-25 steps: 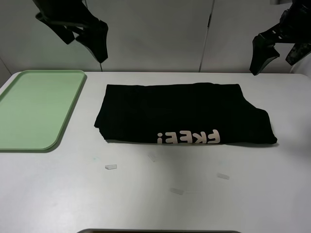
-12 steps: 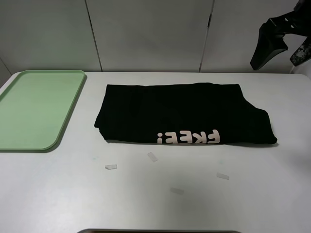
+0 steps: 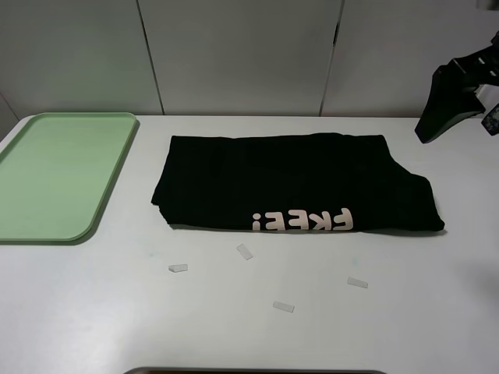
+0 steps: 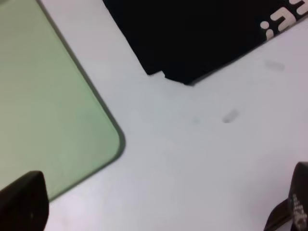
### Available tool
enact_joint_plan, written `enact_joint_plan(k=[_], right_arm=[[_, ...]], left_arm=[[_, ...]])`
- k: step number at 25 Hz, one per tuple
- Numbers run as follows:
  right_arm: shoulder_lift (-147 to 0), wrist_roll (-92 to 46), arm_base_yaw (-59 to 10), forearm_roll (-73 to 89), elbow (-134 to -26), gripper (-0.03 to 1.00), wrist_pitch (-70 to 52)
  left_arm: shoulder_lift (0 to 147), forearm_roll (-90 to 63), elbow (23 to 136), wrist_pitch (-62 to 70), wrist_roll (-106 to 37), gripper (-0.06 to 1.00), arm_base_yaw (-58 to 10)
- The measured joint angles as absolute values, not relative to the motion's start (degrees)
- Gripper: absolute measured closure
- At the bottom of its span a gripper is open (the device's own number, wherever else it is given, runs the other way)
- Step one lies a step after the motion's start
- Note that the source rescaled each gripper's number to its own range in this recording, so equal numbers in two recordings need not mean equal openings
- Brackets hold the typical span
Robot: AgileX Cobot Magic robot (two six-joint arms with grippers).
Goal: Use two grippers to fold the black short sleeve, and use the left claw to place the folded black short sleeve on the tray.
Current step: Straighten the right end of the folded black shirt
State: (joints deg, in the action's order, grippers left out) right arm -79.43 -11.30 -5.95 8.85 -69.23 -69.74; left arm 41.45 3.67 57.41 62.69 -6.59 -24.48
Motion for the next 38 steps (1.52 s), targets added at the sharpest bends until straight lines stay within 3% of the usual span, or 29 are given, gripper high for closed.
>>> enact_joint_plan(k=[12, 32, 38], right_arm=[[-79.4, -11.2, -6.0, 9.5, -68.2, -0.03, -69.7], [-79.4, -10.7, -6.0, 9.7, -64.6, -0.03, -65.8], [-79.6, -7.6, -6.0, 5.7, -64.6, -0.03, -60.7]], left_arm=[[10.0, 3.3, 29.9, 58.5, -3.6, -0.06, -24.5], [3.2, -1.1, 27.8, 60.5, 1.1, -0.02, -24.4], [3.2, -1.1, 27.8, 60.5, 1.1, -0.02, -16.8]])
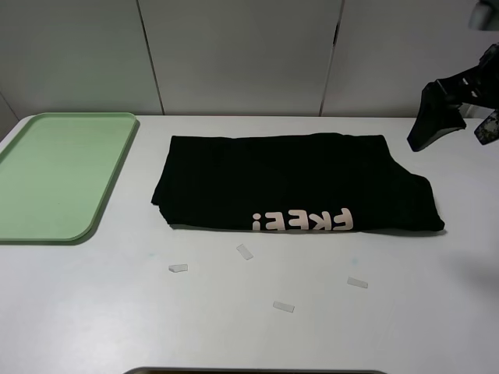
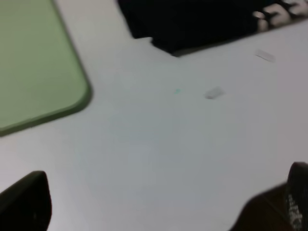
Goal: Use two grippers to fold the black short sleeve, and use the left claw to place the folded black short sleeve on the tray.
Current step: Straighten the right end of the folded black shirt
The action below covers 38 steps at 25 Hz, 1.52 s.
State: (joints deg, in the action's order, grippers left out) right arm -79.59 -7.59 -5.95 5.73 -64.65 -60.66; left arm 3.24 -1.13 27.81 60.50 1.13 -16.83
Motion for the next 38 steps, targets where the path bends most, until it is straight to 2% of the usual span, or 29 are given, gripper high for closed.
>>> enact_joint_plan(k=[7, 11, 21, 30, 38], right_arm=[[-87.2, -5.9, -6.0, 1.2, -64.6, -0.03, -54.2], [-92.0, -5.8, -6.0, 1.0, -64.6, -0.03, -49.5], [-97.5, -5.9, -6.0, 0.9, -65.4, -0.03, -44.0], [-106.5, -7.8, -5.8, 0.9, -77.4, -0.03, -50.4], [-117.1, -9.1, -2.1, 1.3, -85.2, -0.03, -52.6]], left_arm=[[3.2, -1.1, 27.8, 60.5, 1.2, -0.02, -2.3], [3.2, -1.1, 27.8, 60.5, 1.2, -0.02, 1.7], [3.2, -1.0, 27.8, 60.5, 1.3, -0.02, 2.1], [3.2, -1.0, 27.8, 60.5, 1.3, -0.02, 2.1], [3.2, -1.0, 27.8, 60.5, 1.3, -0.01, 2.2]])
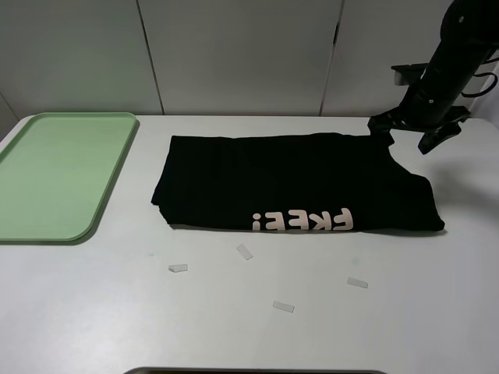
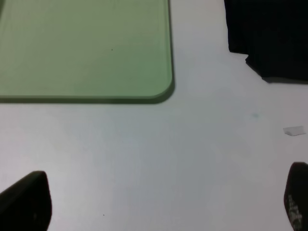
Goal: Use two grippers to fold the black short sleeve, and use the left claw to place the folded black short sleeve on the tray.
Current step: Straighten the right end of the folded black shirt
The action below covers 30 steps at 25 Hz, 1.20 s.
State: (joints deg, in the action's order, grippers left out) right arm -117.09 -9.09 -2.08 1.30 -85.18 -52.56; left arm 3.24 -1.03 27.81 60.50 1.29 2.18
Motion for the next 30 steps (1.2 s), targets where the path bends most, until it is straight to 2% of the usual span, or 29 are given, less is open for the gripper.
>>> enact_joint_plan(k=[10, 30], right_arm=[[-123.9, -11.3, 3.8, 2.6, -86.9, -0.03, -52.0], [-129.8, -18.9, 5.2, 6.7, -87.8, -0.03, -50.0]], left_arm=[[3.2, -1.0, 27.8, 60.5, 1.3, -0.01, 2.2], [3.2, -1.0, 27.8, 60.5, 1.3, -0.01, 2.2]])
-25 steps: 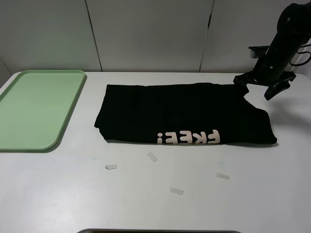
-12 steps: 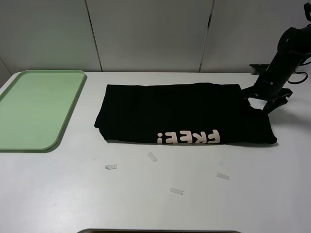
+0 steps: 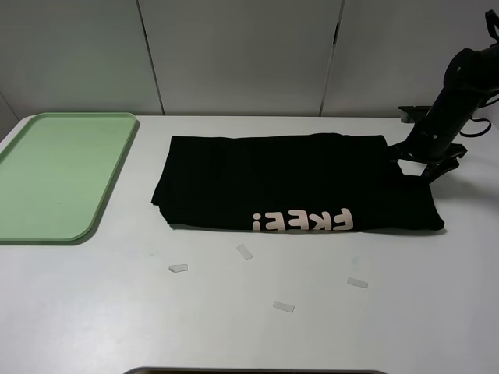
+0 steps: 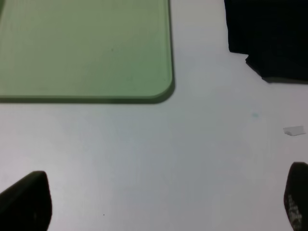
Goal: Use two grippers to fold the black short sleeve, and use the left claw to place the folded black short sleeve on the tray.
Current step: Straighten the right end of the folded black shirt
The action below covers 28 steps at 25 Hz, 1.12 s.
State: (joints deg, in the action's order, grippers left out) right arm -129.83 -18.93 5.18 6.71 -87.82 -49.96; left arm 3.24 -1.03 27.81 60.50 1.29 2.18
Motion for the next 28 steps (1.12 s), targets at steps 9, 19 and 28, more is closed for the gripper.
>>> enact_joint_plan(k=[9, 19, 28], right_arm=[[-129.9, -24.6, 5.2, 15.7, -88.2, -0.03, -49.7], [-130.8, -26.1, 3.4, 17.5, -88.3, 0.08, -48.4], [-132.2, -26.5, 3.4, 19.4, -88.7, 0.82, -48.1]], left_arm=[[3.2, -1.0, 27.8, 60.5, 1.3, -0.01, 2.2], [3.2, -1.0, 27.8, 60.5, 1.3, -0.01, 2.2], [3.2, -1.0, 27.8, 60.5, 1.3, -0.01, 2.2]])
